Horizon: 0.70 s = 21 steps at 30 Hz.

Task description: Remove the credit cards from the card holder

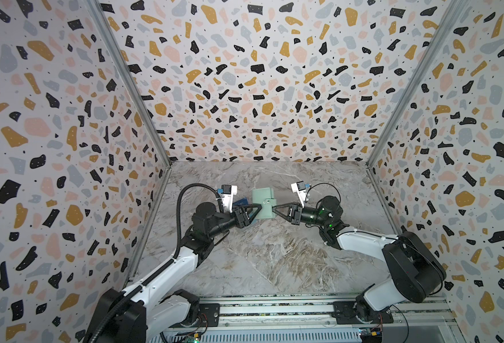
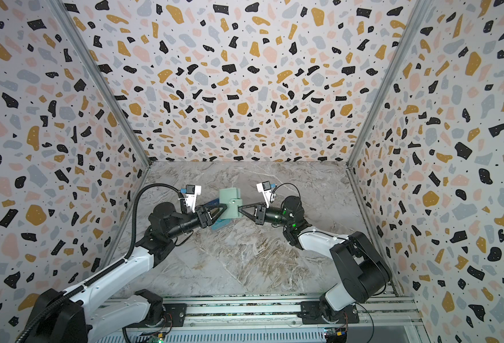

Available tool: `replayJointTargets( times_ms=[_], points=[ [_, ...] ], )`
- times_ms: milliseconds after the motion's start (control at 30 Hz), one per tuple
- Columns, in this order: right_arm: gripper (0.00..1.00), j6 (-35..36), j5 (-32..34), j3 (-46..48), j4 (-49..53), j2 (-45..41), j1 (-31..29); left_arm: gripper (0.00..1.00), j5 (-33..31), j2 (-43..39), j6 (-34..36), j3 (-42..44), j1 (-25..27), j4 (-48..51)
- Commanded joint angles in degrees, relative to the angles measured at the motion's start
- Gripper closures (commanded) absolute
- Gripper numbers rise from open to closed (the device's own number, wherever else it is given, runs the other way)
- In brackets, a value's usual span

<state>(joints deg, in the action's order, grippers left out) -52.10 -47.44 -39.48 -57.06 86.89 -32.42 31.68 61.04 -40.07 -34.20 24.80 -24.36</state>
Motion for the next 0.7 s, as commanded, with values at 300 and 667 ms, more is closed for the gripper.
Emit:
replayJointTargets(
  times_ms=[300,667],
  points=[
    [1.0,12.1,5.5,-5.2,17.9,-3.9,-0.9,0.36,-15.1,0.4,13.5,-6.6,6.6,19.8],
    [1.0,13.5,6.6,-5.5,19.7,-4.3,-1.1,0.29,-17.7,-1.0,7.8,-3.1,6.9,12.0]
  ],
)
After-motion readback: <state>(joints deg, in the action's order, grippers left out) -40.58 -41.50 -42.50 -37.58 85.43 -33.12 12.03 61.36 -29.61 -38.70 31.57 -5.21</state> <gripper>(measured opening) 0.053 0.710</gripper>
